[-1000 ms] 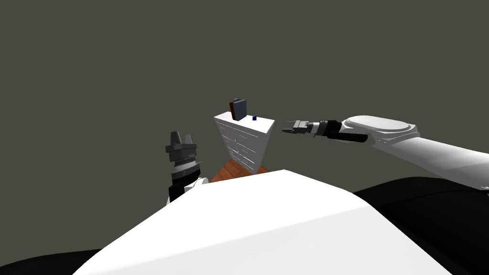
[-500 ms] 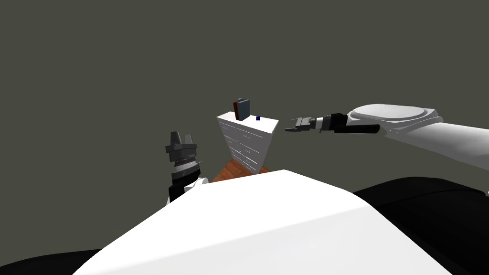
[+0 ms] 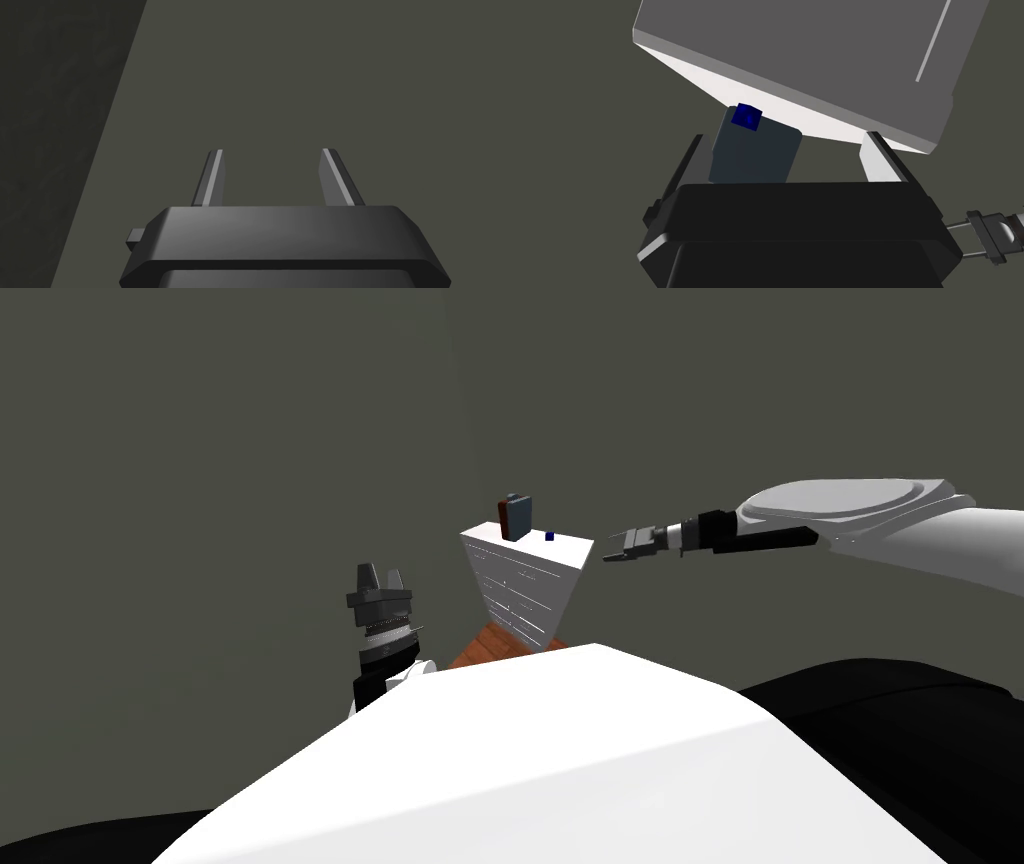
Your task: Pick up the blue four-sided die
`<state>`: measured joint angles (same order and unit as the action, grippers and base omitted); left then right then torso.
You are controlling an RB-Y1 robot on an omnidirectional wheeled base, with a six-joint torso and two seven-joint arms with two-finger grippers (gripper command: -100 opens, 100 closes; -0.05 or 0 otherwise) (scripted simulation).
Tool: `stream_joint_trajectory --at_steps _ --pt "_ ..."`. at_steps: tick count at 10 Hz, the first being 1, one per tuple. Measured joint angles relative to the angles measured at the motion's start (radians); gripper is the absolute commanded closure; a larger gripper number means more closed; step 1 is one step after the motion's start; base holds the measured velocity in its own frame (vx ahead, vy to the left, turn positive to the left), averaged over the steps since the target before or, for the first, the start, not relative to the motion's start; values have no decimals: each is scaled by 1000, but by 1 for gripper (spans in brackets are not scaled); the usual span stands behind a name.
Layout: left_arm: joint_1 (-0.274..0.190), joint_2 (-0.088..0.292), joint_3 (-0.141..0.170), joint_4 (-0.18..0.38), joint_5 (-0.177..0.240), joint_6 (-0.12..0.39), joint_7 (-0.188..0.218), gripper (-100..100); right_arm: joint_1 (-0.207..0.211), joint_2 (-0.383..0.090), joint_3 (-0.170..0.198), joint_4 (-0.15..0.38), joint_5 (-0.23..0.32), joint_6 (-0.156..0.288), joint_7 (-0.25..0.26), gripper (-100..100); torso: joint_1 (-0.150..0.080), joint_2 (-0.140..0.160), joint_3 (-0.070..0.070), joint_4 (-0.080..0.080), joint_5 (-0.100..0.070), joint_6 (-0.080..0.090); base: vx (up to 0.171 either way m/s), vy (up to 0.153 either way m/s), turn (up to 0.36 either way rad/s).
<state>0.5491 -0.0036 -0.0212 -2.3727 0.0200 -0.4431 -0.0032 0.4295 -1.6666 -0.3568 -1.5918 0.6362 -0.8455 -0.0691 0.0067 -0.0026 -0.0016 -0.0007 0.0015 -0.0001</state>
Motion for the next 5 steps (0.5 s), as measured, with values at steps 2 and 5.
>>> stream_joint_trajectory --at_steps 2,5 --pt "0 0 0 0 0 0 0 0 8 -61 -3 30 18 -26 -1 -100 -1 -1 -1 0 0 0 63 85 31" --pt "0 0 0 0 0 0 0 0 22 -161 -2 73 42 -62 -3 -100 1 -3 -1 -1 0 0 63 91 25"
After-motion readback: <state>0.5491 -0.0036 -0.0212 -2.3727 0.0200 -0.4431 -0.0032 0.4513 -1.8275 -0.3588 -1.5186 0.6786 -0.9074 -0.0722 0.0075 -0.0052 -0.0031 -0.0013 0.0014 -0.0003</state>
